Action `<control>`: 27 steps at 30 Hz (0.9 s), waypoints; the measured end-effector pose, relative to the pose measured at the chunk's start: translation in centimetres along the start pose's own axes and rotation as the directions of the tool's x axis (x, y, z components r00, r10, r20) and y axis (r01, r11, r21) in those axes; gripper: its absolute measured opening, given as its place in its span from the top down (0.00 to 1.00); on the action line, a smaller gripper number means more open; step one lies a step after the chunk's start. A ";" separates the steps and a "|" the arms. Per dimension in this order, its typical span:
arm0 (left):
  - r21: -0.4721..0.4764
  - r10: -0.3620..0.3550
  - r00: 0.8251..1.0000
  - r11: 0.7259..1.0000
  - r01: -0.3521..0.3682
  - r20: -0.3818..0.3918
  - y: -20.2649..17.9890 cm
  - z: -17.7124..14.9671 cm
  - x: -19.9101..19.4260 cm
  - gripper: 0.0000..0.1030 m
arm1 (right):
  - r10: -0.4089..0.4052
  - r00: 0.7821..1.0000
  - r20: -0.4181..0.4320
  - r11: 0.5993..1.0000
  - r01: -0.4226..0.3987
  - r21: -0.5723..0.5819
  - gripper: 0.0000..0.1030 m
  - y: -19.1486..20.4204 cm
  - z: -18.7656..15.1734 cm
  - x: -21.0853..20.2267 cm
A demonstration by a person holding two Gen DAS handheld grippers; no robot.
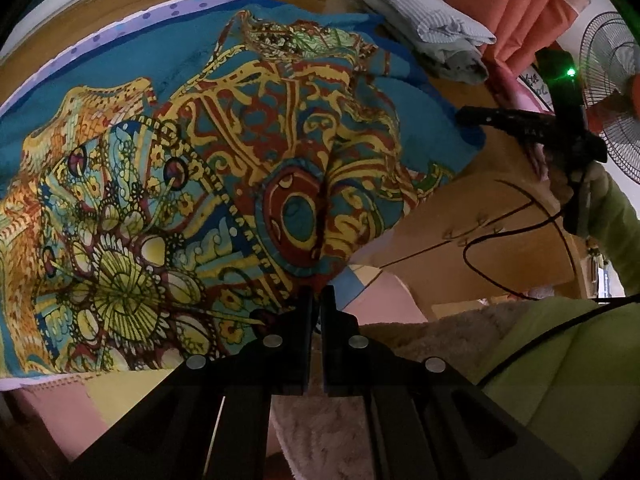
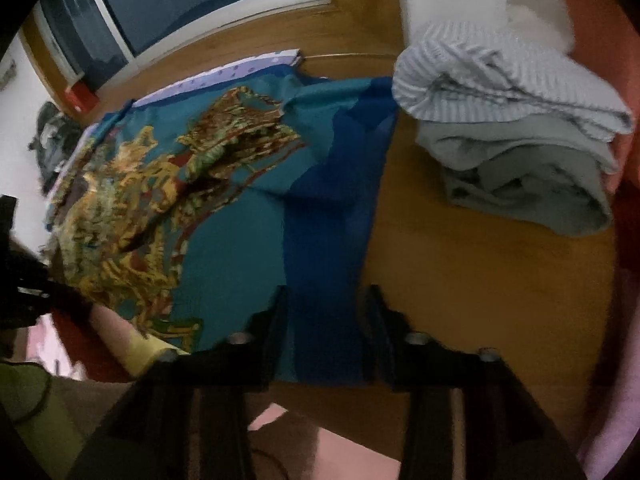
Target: Fold clothes
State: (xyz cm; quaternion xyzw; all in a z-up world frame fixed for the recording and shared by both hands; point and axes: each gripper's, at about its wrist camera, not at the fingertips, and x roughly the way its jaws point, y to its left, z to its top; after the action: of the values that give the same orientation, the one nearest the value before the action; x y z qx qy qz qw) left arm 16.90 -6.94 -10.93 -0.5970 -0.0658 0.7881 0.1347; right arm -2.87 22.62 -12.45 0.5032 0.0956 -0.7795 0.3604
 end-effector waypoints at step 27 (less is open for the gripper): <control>-0.005 -0.115 0.990 0.993 0.115 -0.080 -0.3 0.8 0.5 0.89 | -0.140 0.964 -0.227 0.982 0.105 -0.158 1.00 1.4 -8.3 -1.5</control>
State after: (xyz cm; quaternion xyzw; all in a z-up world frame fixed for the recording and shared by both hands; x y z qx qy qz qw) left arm 16.02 -6.41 -11.11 -0.6232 -0.0949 0.7545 0.1826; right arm 4.36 26.60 -14.83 0.5582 0.2250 -0.7259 0.3329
